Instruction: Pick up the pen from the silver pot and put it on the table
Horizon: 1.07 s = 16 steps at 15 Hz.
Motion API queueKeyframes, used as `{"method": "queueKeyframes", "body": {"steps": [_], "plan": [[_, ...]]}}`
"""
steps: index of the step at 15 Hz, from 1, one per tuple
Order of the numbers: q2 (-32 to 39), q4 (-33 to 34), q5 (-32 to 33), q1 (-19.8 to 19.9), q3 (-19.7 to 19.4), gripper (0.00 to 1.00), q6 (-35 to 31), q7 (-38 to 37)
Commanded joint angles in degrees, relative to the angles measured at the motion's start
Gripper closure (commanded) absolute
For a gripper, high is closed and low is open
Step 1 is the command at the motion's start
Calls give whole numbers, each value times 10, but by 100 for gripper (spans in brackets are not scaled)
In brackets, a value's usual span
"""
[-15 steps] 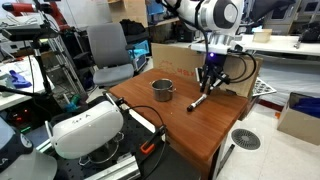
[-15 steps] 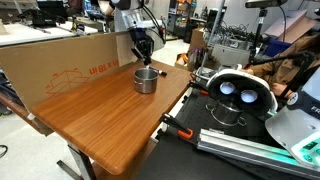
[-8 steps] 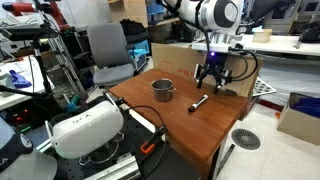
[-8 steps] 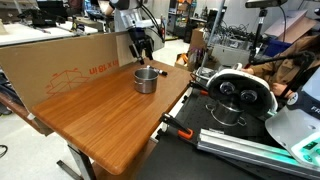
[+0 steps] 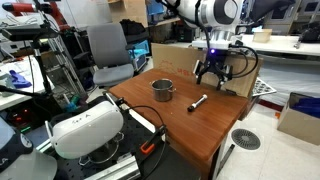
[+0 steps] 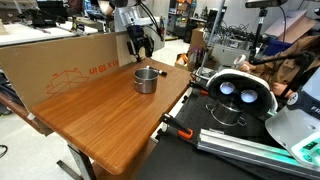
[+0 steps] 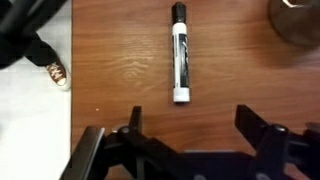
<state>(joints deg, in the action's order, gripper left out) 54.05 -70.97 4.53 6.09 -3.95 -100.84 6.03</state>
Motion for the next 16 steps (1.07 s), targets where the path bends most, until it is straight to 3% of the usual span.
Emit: {"method": "queueKeyframes", "body": {"steps": [1,13,14,16], "plan": [[-33,-28,8,-4,3,0,-16,3],[-293,-300,-10,2,22,0,-193,42],[-248,-232,-2,-5,15,0,-148,27],[-276,-270,-3,-5,15,0,-161,30]]}}
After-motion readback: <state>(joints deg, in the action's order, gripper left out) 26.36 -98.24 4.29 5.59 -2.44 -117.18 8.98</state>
